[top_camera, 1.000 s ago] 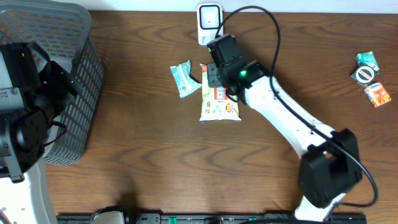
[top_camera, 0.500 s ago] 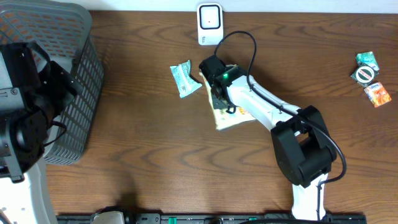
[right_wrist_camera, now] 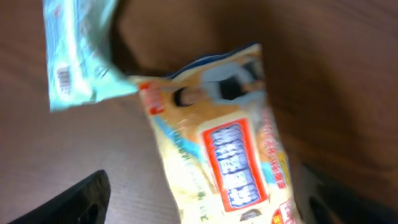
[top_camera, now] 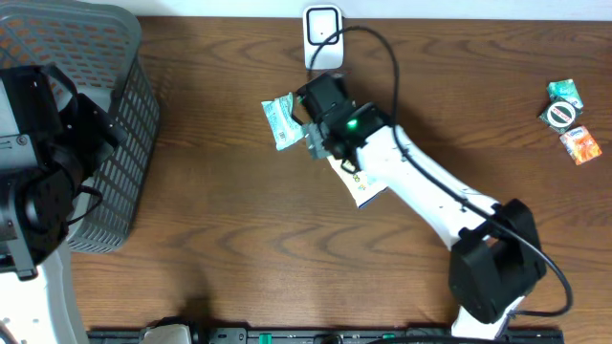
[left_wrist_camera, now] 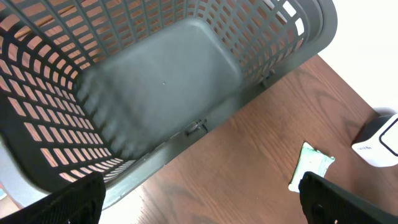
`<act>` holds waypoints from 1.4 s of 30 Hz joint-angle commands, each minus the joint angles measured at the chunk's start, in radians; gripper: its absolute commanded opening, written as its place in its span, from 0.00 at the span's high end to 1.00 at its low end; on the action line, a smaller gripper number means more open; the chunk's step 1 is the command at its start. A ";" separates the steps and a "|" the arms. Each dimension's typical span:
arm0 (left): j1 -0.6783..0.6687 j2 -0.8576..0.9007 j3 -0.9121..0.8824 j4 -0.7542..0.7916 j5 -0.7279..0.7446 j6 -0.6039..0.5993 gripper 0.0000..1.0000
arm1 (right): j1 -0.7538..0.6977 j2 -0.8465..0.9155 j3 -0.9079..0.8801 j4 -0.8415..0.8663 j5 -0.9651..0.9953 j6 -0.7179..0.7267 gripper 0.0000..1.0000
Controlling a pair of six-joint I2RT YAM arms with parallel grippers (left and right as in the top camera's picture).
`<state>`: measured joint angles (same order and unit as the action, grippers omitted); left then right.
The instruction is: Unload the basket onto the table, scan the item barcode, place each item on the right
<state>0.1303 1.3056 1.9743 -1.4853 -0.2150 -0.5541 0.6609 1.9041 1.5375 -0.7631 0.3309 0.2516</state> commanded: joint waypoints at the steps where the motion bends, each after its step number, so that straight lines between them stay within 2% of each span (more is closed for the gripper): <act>1: 0.005 0.001 0.007 -0.003 -0.003 -0.009 0.02 | 0.038 0.073 -0.003 -0.004 0.074 -0.091 0.08; 3: 0.005 0.001 0.007 -0.003 -0.003 -0.009 0.02 | 0.057 0.112 -0.003 -0.003 0.144 -0.078 0.01; 8: 0.005 0.001 0.007 -0.003 -0.003 -0.009 0.02 | 0.078 0.212 -0.003 -0.003 0.352 0.022 0.01; 15: 0.005 0.001 0.007 -0.003 -0.003 -0.008 0.02 | 0.072 0.347 -0.003 0.008 0.351 0.021 0.01; 18: 0.005 0.001 0.007 -0.003 -0.003 -0.009 0.02 | 0.051 0.391 -0.003 0.012 0.351 0.022 0.13; 22: 0.005 0.001 0.007 -0.003 -0.003 -0.009 0.02 | 0.037 0.400 -0.003 -0.005 0.312 0.025 0.60; 24: 0.005 0.001 0.007 -0.002 -0.003 -0.009 0.02 | 0.037 0.390 0.001 -0.008 0.300 0.026 0.77; 27: 0.005 0.001 0.007 -0.002 -0.002 -0.009 0.02 | 0.035 0.358 0.019 -0.040 0.264 0.031 0.98; 34: 0.005 0.001 0.007 -0.002 -0.003 -0.009 0.02 | -0.016 0.188 0.042 -0.056 0.014 0.039 0.99; 42: 0.005 0.001 0.007 -0.002 -0.003 -0.009 0.02 | -0.221 0.039 0.042 -0.051 -0.641 -0.085 0.99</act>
<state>0.1303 1.3056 1.9743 -1.4853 -0.2150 -0.5541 0.5270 1.9980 1.5742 -0.8131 0.0772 0.2413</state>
